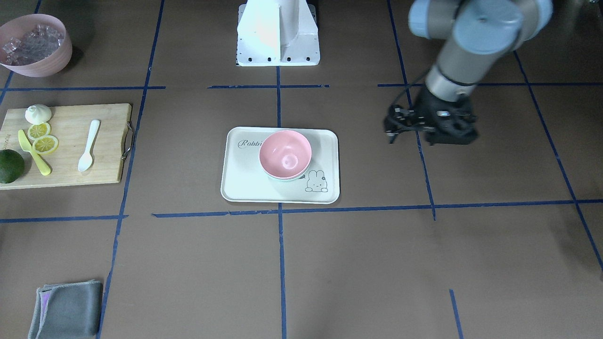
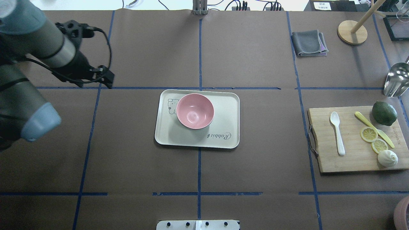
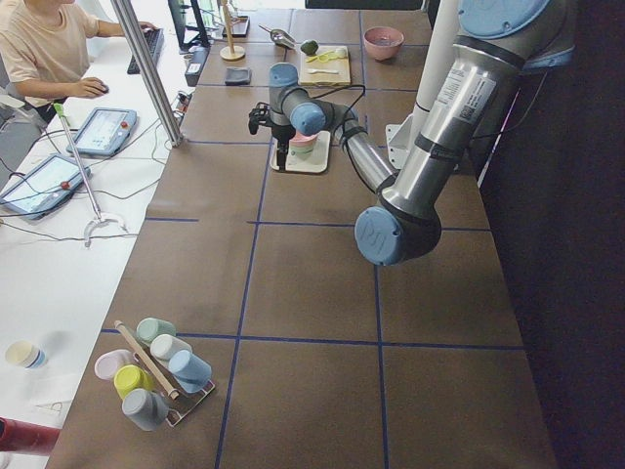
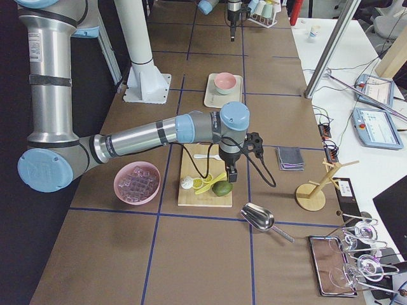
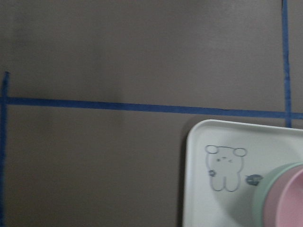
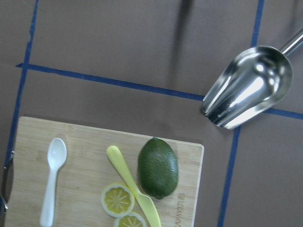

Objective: Stack pink bowl on green and place spoon
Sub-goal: 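Open the left gripper and withdraw the left arm to rest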

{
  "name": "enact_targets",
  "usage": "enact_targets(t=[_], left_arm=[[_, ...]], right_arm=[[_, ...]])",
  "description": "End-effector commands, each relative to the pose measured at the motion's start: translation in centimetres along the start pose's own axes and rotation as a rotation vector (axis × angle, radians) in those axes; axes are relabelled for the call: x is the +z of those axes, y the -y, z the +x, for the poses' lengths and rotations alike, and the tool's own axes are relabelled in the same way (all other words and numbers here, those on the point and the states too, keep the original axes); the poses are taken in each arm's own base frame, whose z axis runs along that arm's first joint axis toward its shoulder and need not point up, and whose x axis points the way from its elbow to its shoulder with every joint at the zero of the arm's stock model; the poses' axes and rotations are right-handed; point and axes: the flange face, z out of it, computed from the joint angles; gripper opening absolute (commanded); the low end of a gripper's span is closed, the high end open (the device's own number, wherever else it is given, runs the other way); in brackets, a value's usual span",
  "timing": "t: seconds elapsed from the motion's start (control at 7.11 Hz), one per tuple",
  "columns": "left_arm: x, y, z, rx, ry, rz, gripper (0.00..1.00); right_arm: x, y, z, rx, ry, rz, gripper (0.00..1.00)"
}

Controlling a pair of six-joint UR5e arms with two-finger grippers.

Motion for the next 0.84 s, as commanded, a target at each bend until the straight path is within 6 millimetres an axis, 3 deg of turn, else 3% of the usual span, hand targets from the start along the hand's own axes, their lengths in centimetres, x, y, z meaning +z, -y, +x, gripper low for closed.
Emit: enact_targets(t=[0.0,0.28,0.42,0.56,0.7], left_arm=[[-4.2,-0.6,-18.1,0.150,0.030,-0.012,1.00],[-6.5,-4.2,-32.0,0.213,0.032,-0.022,1.00],[-6.5,-6.5,-39.6,0.219,-0.027,-0.032,1.00],[-6.7,-8.0,-45.9,0.165,-0.066,-0.018,1.00],[-6.7,-11.4,-49.6,0.095,-0.057,-0.010,1.00]], right_arm=[[0.8,2.9,-8.1,0.110,-0.004,0.000,1.00],[2.0,3.4,-12.6,0.148,-0.016,0.015,1.00],[3.3,3.4,-15.0,0.186,-0.006,0.081,1.00],[6.0,2.9,-18.5,0.214,-0.015,0.135,1.00],[8.9,1.5,-20.1,0.207,-0.023,0.131,1.00]])
